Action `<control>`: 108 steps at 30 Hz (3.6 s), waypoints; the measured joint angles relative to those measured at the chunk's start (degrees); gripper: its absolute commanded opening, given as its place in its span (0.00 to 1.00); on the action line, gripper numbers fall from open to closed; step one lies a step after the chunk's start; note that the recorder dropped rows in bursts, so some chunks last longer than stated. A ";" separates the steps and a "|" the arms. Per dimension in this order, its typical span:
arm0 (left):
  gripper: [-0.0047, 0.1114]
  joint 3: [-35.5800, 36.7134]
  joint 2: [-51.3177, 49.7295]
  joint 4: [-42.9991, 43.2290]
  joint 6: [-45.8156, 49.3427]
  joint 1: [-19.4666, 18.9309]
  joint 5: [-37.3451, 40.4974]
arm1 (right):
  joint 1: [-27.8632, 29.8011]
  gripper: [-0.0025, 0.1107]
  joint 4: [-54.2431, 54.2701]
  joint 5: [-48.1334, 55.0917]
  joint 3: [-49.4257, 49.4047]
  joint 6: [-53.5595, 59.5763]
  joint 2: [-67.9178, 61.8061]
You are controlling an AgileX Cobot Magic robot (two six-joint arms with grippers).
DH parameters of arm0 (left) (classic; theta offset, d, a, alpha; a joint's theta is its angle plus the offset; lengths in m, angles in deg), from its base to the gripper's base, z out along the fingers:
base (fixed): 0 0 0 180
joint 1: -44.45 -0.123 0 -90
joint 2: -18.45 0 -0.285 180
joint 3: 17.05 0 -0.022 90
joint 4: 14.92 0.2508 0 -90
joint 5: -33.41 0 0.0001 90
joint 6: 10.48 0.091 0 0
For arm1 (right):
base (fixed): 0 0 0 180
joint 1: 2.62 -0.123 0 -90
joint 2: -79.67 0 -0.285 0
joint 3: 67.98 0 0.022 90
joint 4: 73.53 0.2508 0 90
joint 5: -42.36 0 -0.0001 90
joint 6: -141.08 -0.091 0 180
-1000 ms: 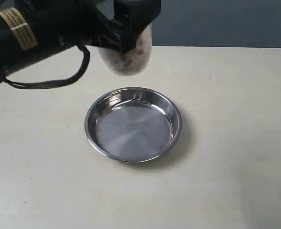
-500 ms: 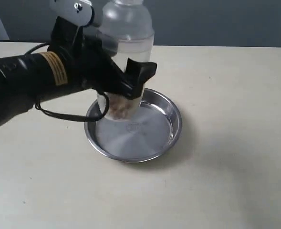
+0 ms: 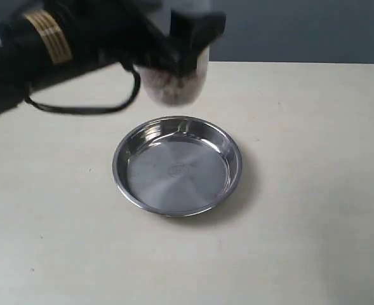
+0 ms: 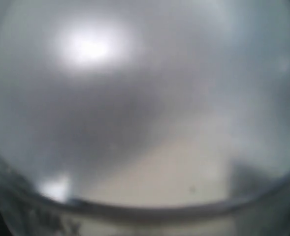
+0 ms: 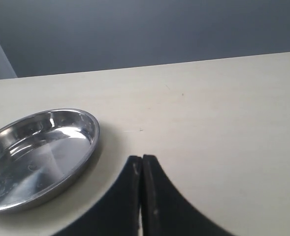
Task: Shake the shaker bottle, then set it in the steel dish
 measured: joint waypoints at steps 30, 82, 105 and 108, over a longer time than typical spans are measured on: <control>0.04 5.00 -27.76 -15.37 4.12 -3.18 -21.27 | 0.00 0.02 0.00 0.00 0.00 0.00 0.00; 0.04 4.90 -14.27 -4.00 -0.53 -2.06 -4.89 | 0.00 0.02 0.09 0.00 0.00 0.00 0.00; 0.04 3.20 -15.71 -1.65 -5.32 -1.40 -5.52 | 0.00 0.02 0.22 0.00 0.00 0.00 0.00; 0.04 5.04 -17.63 -0.87 -5.96 -0.83 -4.71 | 0.00 0.02 0.22 0.00 0.00 0.00 0.00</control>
